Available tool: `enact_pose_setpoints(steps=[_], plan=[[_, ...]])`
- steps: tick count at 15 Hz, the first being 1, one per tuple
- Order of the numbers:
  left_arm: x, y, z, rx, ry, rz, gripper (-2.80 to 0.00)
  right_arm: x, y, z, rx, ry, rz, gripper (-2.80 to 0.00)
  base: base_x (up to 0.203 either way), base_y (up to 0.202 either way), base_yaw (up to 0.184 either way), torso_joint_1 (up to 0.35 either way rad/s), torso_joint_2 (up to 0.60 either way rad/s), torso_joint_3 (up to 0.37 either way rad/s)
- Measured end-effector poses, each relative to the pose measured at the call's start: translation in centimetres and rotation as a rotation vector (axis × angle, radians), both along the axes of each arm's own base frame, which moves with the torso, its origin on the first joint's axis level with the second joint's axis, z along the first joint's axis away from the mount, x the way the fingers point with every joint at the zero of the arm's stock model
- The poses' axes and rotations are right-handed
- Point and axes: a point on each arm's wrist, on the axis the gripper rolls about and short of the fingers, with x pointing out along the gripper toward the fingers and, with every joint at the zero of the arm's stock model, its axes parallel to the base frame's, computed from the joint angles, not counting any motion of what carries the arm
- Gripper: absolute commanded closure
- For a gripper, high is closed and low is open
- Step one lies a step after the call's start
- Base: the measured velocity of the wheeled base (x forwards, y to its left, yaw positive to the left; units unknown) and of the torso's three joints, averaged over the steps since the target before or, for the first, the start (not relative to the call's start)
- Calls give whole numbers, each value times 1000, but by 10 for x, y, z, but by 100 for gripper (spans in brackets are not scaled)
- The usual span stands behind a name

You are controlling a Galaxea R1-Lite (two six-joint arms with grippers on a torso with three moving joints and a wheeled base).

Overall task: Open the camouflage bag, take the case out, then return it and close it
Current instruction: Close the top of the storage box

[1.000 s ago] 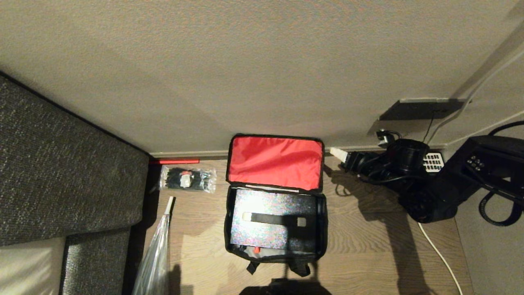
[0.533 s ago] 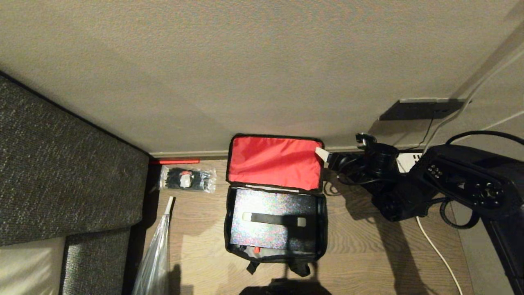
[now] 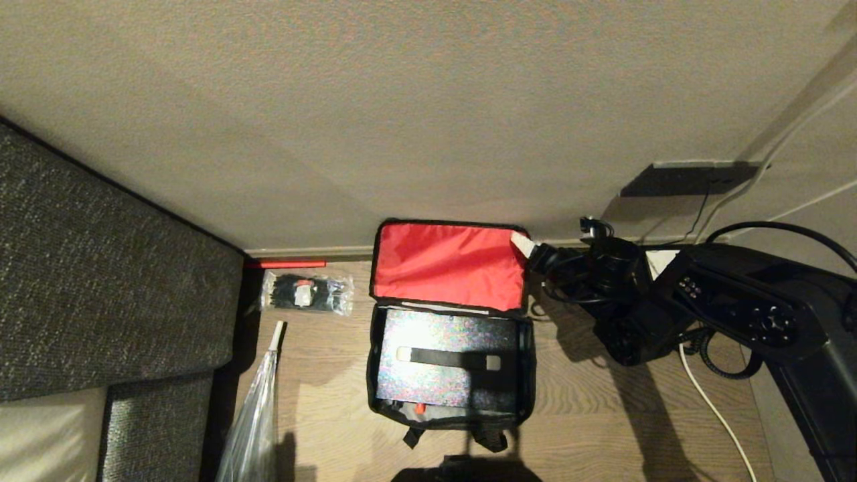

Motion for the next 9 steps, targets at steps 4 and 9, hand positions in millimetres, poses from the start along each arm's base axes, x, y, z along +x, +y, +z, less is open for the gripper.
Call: enact_pose_setpoints(steps=[4, 9], plan=[[0, 0, 0, 0, 0, 0, 0, -1, 5, -1, -7, -3, 13, 0, 0, 0, 0, 0, 0, 0], [0, 0, 0, 0, 0, 0, 0, -5, 5, -1, -13, 17, 15, 0, 0, 0, 0, 0, 0, 0]])
